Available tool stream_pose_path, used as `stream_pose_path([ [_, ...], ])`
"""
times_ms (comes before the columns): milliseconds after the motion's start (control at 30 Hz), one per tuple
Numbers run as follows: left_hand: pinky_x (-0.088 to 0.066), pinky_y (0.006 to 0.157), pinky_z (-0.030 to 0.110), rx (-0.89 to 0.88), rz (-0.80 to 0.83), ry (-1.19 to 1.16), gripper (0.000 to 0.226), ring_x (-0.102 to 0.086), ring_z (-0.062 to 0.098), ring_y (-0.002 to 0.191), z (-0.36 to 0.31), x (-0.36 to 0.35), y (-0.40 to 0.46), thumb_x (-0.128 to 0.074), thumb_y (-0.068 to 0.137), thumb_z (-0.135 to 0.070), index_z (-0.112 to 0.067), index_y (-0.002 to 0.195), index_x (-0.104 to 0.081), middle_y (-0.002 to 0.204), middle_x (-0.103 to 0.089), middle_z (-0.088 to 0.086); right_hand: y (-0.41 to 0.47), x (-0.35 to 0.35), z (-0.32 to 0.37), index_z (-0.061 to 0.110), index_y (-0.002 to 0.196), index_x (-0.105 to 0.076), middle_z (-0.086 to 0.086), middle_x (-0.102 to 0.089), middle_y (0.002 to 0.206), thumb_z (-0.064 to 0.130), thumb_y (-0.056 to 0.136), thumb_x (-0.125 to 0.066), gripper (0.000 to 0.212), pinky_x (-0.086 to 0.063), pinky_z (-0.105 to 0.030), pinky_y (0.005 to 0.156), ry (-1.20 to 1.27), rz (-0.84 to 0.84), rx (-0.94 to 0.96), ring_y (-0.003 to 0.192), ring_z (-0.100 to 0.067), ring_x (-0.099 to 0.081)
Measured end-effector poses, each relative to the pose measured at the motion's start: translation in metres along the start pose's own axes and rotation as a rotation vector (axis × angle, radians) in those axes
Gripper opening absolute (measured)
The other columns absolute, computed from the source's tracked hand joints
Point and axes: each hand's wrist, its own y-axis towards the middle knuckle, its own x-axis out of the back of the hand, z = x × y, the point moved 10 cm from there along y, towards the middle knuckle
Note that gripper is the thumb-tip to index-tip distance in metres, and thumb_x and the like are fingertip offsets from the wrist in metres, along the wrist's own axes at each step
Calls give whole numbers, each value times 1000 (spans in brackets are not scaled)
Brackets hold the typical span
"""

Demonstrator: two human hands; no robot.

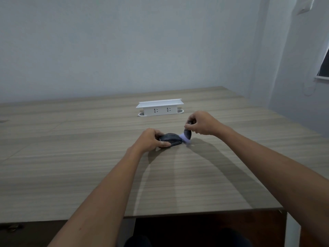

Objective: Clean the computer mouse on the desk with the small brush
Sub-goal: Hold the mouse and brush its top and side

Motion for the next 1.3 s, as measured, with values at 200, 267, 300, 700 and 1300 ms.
stream_pose_path([
  [200, -51, 74, 27, -6, -2, -4, 38, -70, 15, 82, 1, 0, 0, -87, 73, -31, -15, 107, -78, 93, -78, 2, 0, -7, 5, 4, 79, -75, -8, -69, 66, 17, 85, -68, 16, -45, -22, 47, 1, 20, 35, 54, -13, -57],
  [267, -52, 76, 27, -3, -1, -9, 41, -71, 16, 86, 2, -1, 1, -87, 72, -32, -14, 108, -78, 93, -78, 0, 1, -4, 4, 4, 79, -76, -12, -72, 71, 15, 84, -67, 15, -42, -22, 51, -85, -9, 38, 57, -15, -56],
  [300, -53, 77, 27, 0, -2, -8, 41, -72, 17, 87, 2, -1, 1, -87, 72, -33, -14, 108, -78, 93, -78, 0, 1, -3, 5, 4, 79, -76, -10, -71, 69, 16, 85, -67, 16, -43, -21, 49, -61, -23, 42, 55, -14, -56],
  [700, -48, 71, 21, 8, -10, -9, 42, -70, 13, 82, 5, -1, 2, -87, 72, -34, -16, 108, -77, 92, -78, -2, -1, -2, 11, 8, 78, -73, -3, -66, 62, 19, 87, -68, 15, -47, -18, 46, 77, -74, 85, 45, -4, -57],
  [1300, -56, 84, 31, 7, 10, -22, 43, -73, 15, 90, 6, -2, 3, -88, 71, -35, -17, 109, -77, 94, -79, -3, 9, -6, 11, 9, 81, -73, -3, -67, 64, 21, 86, -67, 15, -49, -23, 46, 73, -41, 52, 49, -9, -60],
])
